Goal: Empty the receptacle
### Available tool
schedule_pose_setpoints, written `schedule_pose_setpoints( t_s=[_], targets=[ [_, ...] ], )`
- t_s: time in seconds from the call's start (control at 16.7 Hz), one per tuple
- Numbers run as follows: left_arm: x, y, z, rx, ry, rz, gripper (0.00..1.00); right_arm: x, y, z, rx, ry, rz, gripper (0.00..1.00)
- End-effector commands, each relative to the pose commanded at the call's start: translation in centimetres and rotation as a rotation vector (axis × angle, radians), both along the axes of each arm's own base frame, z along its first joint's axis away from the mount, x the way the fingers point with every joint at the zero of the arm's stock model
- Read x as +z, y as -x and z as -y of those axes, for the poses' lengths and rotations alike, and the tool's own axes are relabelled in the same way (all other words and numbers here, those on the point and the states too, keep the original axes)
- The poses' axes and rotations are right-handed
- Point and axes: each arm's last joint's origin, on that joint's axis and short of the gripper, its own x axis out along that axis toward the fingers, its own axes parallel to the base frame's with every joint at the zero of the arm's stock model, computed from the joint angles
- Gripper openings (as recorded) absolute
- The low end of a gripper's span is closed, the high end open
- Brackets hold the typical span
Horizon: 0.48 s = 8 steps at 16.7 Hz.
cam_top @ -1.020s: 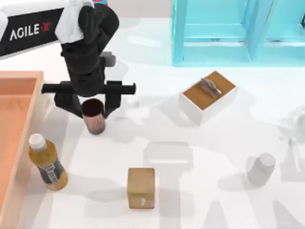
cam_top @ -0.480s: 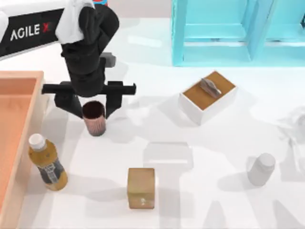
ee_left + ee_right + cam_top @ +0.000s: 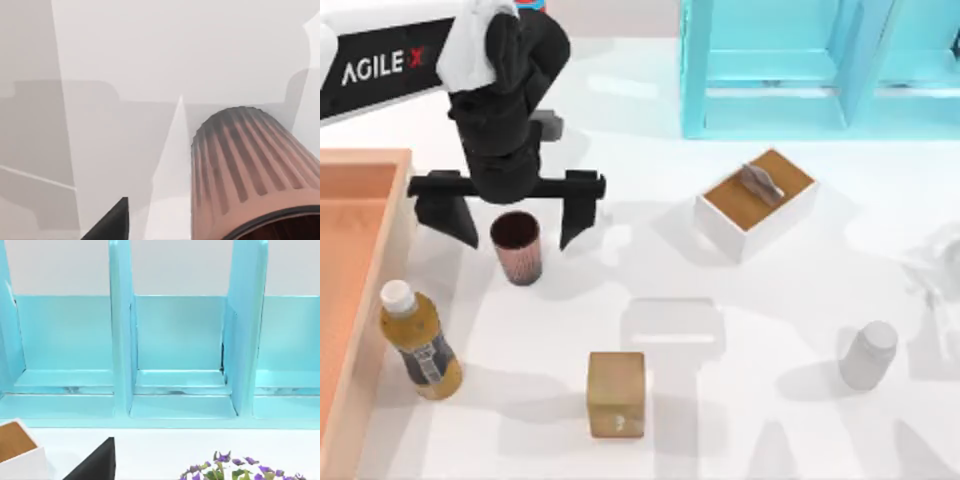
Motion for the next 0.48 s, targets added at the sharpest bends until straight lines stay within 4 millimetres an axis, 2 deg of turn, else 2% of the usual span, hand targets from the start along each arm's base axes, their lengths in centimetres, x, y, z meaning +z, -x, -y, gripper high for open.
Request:
schedule_pose_setpoints(
  t_s=[0.36,0.48],
  targets=[
    [0.06,-0.02,-0.02,0.001,0.0,0.0,1.0,0.0,0.0,0.0,0.0,0.0,0.0,1.0],
    [0.83,-0.17,0.05,0.001,-0.001,-0.001,1.0,0.0,0.0,0.0,0.0,0.0,0.0,1.0]
  ],
)
